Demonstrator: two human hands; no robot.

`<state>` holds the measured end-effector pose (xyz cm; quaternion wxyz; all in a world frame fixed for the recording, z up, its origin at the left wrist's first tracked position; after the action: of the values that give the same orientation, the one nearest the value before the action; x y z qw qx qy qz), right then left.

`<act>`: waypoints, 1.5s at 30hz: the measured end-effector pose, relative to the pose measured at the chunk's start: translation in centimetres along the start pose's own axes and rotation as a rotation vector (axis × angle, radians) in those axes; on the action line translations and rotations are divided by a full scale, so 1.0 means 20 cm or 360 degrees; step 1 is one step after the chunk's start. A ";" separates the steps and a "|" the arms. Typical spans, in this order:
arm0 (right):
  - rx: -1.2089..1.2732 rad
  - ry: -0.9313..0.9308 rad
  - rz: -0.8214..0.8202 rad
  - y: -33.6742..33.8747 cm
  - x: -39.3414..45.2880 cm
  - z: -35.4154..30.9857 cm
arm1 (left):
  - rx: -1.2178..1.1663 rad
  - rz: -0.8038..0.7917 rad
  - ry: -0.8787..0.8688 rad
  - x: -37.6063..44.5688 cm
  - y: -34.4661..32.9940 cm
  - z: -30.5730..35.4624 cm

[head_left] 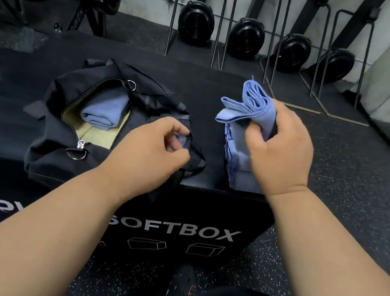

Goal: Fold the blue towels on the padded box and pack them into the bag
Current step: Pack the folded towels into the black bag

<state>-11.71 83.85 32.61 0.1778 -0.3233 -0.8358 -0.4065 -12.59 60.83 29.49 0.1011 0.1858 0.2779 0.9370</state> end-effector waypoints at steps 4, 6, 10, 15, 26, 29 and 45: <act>0.0184 -0.0321 -0.0191 -0.02 -0.14 -0.15 | -0.0516 -0.0122 0.0010 -0.06 -0.03 0.05; 0.0266 -0.0410 -0.0284 -0.03 -0.21 -0.21 | -0.0687 -0.0124 -0.0004 -0.09 -0.02 0.06; 0.0664 -0.0569 -0.0647 -0.04 -0.33 -0.33 | -0.0806 -0.0153 -0.0058 -0.17 0.06 0.04; 0.1169 -0.0842 -0.1068 -0.06 -0.42 -0.45 | -0.0991 0.0011 0.0027 -0.30 0.17 -0.01; 0.1196 -0.1204 -0.1553 -0.27 -0.61 -0.57 | -0.1448 0.0107 0.0215 -0.45 0.40 -0.12; 0.1304 -0.1206 -0.1507 -0.32 -0.64 -0.60 | -0.1446 0.0053 0.0295 -0.45 0.41 -0.15; 0.1184 -0.1068 -0.0996 -0.60 -0.34 -0.58 | 0.0856 -0.0033 0.0285 -0.28 0.76 -0.45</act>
<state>-14.60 66.39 29.11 -0.1233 -0.0880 -0.9884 0.0053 -12.47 42.28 29.42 0.0328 0.1196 0.5263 0.8412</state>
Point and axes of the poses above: each hand's wrist, its own x-axis towards the middle knuckle, its own y-axis out of the back of the hand, z = x × y, the point moved 1 cm from there along x, towards the middle knuckle, and after that the axes turned 12 degrees about -y, right-handed, at the moved point
